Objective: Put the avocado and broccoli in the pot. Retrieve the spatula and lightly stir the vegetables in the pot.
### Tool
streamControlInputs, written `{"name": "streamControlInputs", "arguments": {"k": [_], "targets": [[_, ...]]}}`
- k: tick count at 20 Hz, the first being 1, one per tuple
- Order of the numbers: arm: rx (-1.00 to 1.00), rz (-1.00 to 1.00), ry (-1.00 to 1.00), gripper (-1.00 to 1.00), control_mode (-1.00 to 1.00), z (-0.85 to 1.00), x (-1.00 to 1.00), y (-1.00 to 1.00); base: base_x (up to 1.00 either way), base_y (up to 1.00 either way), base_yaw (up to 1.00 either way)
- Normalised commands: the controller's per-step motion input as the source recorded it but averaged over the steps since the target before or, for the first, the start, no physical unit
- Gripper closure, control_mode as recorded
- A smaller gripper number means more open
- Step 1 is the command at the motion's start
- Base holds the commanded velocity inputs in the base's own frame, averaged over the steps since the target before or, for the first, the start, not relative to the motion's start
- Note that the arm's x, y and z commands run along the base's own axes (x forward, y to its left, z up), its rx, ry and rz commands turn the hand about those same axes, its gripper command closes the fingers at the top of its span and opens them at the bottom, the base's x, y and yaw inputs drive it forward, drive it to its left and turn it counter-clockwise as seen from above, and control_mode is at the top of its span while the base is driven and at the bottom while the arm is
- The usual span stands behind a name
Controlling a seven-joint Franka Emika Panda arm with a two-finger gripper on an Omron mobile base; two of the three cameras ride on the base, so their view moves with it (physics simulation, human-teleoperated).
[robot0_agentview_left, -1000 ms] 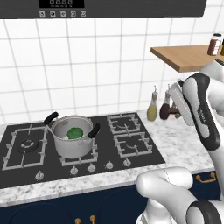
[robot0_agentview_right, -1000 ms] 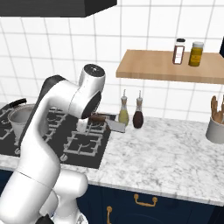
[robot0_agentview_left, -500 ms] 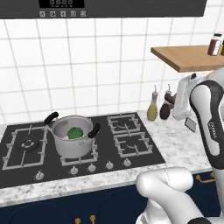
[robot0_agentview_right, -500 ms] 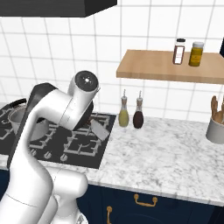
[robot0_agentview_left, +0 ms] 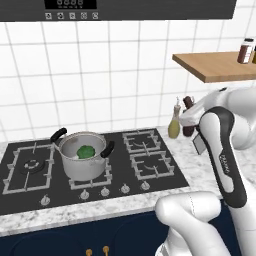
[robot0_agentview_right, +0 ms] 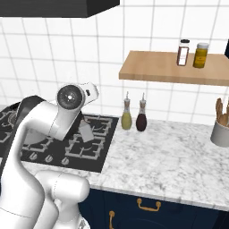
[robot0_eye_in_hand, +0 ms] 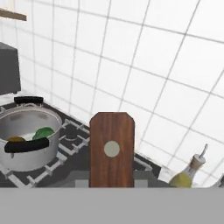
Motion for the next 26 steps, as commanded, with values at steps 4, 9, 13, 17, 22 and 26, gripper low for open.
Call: {"name": "streamControlInputs", "arguments": {"k": [4,9,13,17,22,26], "targets": [[0.14,-0.13,0.0,1.0,-1.0,0.14,0.0,-0.24,0.0,0.0,0.0],[0.01,0.0,0.0,1.0,1.0,0.0,0.0,0.0,0.0,0.49,0.0],[0.0,0.0,0.0,1.0,1.0,0.0,0.0,0.0,-0.01,1.0,0.0],[0.0,0.0,0.0,1.0,1.0,0.0,0.0,0.0,-0.05,1.0,0.0],[0.0,0.0,0.0,1.0,1.0,0.0,0.0,0.0,-0.06,0.93,-0.01],[0.0,0.0,0.0,1.0,1.0,0.0,0.0,0.0,-0.23,0.82,-0.04]]}}
